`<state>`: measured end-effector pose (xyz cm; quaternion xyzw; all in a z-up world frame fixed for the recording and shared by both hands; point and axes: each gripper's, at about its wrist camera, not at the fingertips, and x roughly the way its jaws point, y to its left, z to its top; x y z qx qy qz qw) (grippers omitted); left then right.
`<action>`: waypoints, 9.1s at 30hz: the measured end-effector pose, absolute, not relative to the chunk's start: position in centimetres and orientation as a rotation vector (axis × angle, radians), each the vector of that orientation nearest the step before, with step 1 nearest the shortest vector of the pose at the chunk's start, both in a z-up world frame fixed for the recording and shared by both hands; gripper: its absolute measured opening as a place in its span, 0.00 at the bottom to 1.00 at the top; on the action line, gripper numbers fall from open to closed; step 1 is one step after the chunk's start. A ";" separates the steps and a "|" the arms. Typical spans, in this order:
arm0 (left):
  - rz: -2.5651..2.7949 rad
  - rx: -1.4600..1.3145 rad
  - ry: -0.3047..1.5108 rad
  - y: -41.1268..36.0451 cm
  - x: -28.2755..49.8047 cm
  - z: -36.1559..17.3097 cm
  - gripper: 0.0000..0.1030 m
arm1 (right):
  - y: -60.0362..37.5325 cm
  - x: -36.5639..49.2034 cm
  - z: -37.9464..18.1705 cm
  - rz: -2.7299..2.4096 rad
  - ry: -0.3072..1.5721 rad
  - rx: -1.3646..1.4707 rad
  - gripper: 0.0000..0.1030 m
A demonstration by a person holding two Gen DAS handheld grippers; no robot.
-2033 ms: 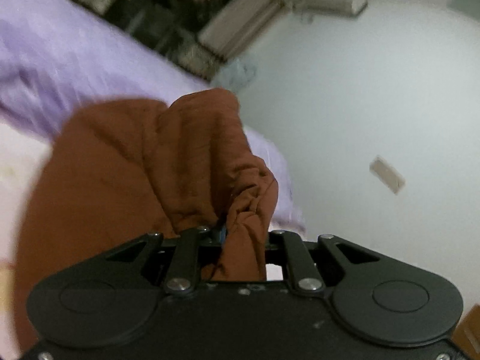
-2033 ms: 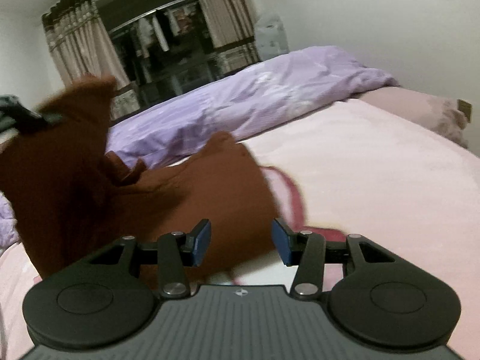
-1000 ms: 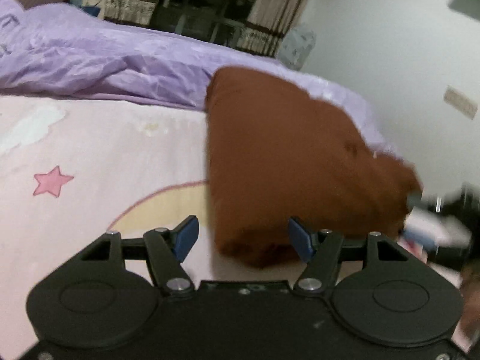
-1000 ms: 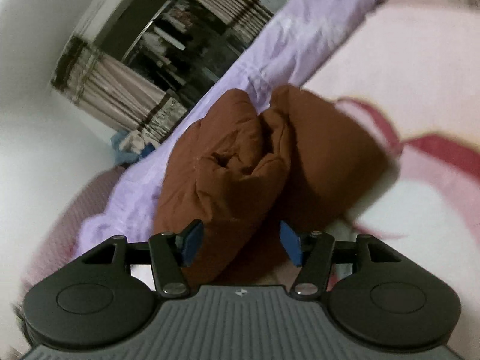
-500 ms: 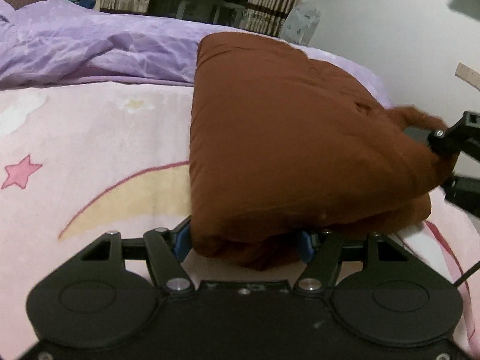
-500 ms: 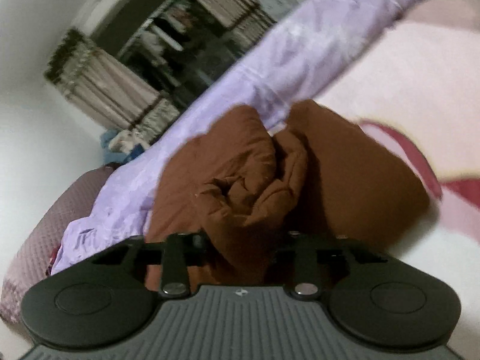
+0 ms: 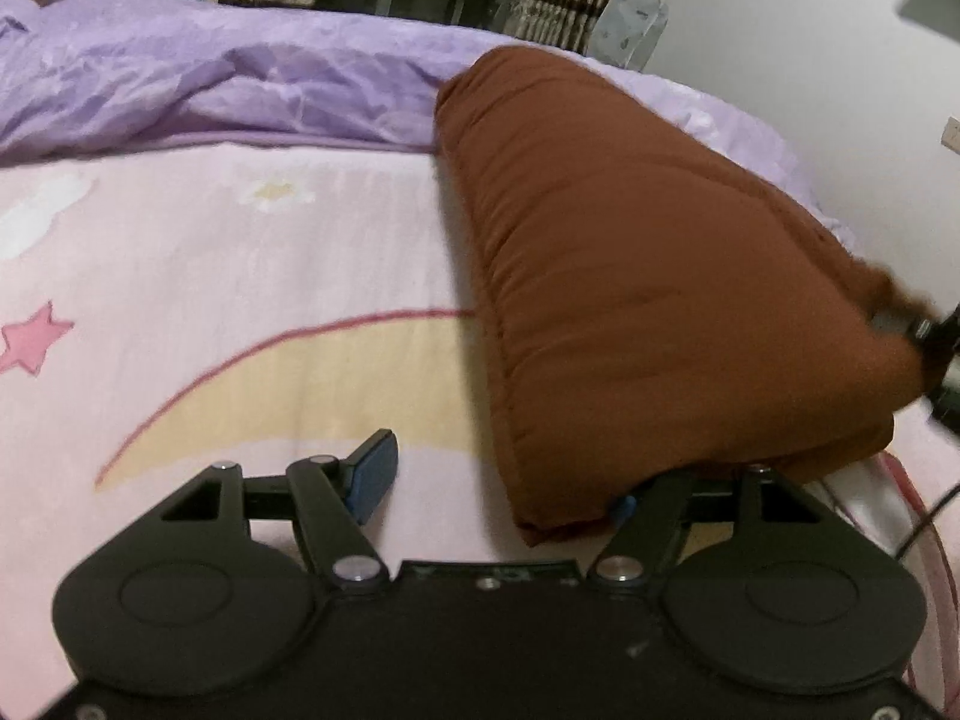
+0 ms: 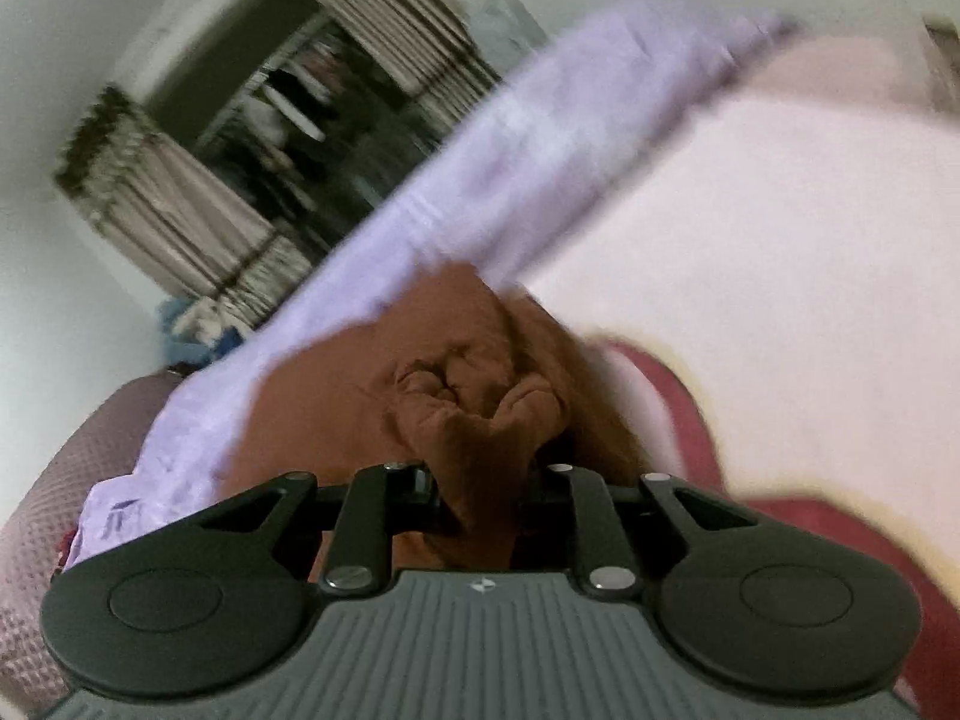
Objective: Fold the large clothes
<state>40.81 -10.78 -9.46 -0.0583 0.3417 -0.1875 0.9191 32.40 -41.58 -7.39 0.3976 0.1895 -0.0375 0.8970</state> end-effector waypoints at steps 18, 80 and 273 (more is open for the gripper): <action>-0.439 -0.062 0.699 -5.5 36.7 -5.0 0.68 | -43.1 30.0 -6.6 -0.086 0.410 0.776 0.58; -0.525 -0.041 0.575 -17.4 52.1 -2.0 0.71 | -37.0 43.7 -3.4 -0.186 0.547 0.236 0.36; -0.874 -0.612 0.945 -11.9 57.8 -10.9 1.00 | -48.7 42.1 -9.8 0.442 0.534 0.951 1.00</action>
